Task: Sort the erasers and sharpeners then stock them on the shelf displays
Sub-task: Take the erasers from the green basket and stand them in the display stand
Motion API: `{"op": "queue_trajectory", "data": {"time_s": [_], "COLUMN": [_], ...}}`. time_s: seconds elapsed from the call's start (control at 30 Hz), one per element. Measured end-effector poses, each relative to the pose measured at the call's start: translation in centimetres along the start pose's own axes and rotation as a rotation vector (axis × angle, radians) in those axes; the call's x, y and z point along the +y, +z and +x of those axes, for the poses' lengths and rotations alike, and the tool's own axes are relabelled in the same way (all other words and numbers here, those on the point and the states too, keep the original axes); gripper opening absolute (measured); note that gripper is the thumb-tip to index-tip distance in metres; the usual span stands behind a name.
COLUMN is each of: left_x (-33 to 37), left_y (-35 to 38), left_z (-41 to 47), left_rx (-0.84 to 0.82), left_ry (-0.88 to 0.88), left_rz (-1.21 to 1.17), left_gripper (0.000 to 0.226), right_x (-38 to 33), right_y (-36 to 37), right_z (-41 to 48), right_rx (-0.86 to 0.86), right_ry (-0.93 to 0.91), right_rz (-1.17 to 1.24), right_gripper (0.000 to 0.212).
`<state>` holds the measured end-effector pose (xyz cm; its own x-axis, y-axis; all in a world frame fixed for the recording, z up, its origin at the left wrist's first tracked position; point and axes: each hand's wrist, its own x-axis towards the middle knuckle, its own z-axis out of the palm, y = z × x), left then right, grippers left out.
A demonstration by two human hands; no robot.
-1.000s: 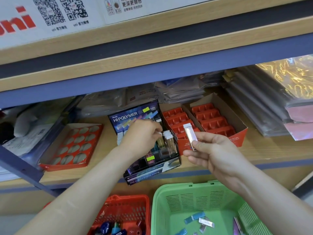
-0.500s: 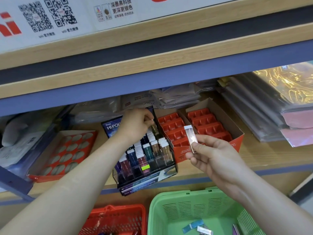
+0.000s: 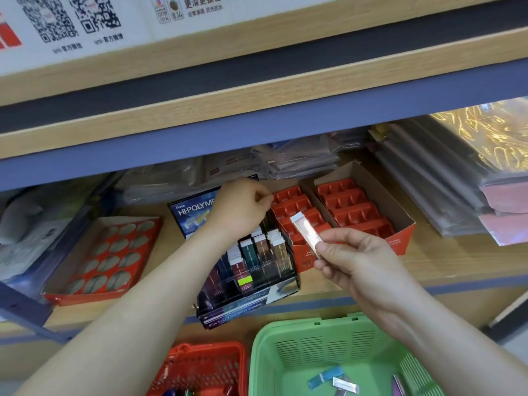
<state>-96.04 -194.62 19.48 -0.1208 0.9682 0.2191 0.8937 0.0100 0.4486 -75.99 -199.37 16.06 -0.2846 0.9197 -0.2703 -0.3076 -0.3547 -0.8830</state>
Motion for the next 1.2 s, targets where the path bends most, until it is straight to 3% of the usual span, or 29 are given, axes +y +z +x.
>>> {"op": "queue_trajectory", "data": {"time_s": [0.07,0.13,0.27,0.33,0.47,0.57,0.7,0.87,1.1,1.2], "left_x": [1.3,2.0,1.6,0.2,-3.0,-5.1,-6.5,-7.2,-4.4,-3.5], "left_y": [-1.1,-1.9,-3.6,-5.0,-7.2,-6.9,-6.0,-5.4,-4.3,-3.4], "left_z": [-2.0,-4.0,-6.3,-6.9,-8.6,-9.9,-11.1,-11.2,-8.2,-6.1], "left_rx": [-0.154,-0.258,-0.097,0.048,0.274,0.269,0.29,0.338,0.293,0.257], "left_ry": [-0.123,-0.15,-0.167,-0.209,-0.232,-0.208,-0.178,-0.187,-0.14,-0.135], "left_rz": [-0.433,-0.567,-0.644,-0.656,-0.6,-0.385,-0.272,-0.377,-0.45,-0.441], "left_gripper": [0.019,0.017,0.008,0.008,0.012,0.012,0.015,0.013,0.008,0.012], "right_x": [0.1,0.4,0.8,1.1,2.7,4.1,5.3,5.5,4.9,4.8], "right_y": [0.3,0.7,1.7,2.2,2.4,2.2,2.3,2.3,2.1,1.9], "right_z": [0.0,0.0,-0.3,-0.4,0.0,0.3,0.4,0.8,1.0,1.1], "right_rx": [-0.006,-0.021,-0.094,-0.109,-0.153,-0.223,-0.21,-0.152,-0.129,-0.128], "right_ry": [-0.014,-0.033,-0.064,-0.072,-0.178,-0.286,-0.392,-0.47,-0.506,-0.521], "right_rz": [-0.003,-0.013,-0.048,-0.175,-0.669,-1.034,-1.267,-1.276,-1.127,-1.112], "right_gripper": [0.013,0.013,0.015,0.021,0.034,0.048,0.064,0.063,0.048,0.053]}}
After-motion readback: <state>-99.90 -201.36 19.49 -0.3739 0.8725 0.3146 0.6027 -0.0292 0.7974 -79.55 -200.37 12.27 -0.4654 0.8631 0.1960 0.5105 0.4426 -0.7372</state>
